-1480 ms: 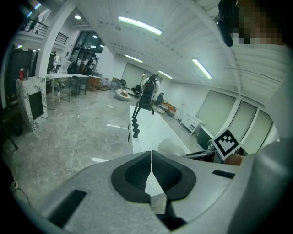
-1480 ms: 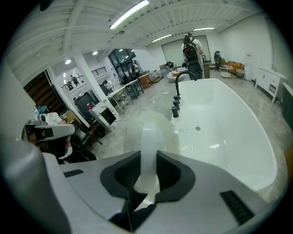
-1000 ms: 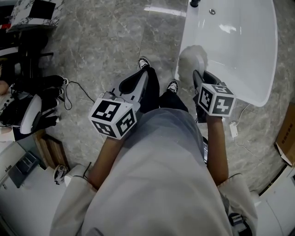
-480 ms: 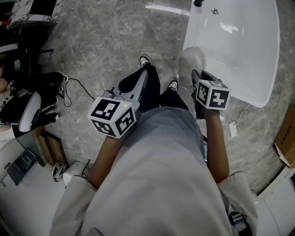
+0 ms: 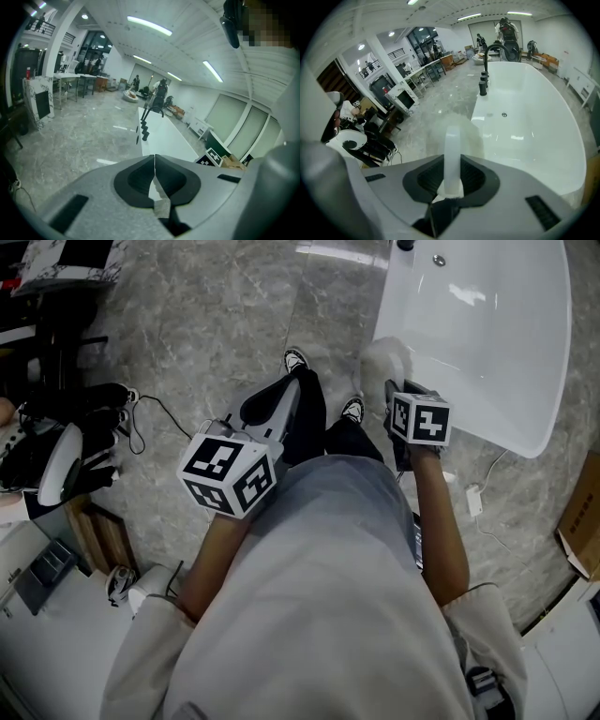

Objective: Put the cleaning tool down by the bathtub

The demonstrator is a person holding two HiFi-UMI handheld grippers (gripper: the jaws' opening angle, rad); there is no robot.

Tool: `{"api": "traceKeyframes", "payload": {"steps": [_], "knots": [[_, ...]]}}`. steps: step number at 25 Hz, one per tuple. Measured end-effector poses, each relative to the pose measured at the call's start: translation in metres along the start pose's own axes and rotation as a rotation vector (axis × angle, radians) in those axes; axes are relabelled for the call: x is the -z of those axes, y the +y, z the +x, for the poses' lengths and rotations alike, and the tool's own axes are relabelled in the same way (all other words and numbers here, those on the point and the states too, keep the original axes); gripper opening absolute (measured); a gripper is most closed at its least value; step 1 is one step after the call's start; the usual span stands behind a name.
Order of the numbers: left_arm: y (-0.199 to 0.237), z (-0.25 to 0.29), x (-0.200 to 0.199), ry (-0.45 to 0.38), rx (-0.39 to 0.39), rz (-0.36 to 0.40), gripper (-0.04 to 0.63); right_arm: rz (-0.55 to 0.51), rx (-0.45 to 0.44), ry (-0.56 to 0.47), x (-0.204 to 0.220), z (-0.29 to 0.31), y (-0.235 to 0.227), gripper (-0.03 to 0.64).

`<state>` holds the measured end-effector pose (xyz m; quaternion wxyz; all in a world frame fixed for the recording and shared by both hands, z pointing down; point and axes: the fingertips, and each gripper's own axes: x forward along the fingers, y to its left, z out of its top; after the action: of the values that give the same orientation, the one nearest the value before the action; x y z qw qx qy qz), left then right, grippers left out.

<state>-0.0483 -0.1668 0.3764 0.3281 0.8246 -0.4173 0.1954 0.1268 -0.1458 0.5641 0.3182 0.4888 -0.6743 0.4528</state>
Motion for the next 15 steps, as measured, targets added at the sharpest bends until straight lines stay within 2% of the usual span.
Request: {"api": "traceKeyframes", "payload": {"steps": [15], "knots": [[0.009, -0.006, 0.007, 0.011, -0.007, -0.004, 0.009, 0.007, 0.044, 0.089, 0.026, 0.036, -0.016, 0.069]]}}
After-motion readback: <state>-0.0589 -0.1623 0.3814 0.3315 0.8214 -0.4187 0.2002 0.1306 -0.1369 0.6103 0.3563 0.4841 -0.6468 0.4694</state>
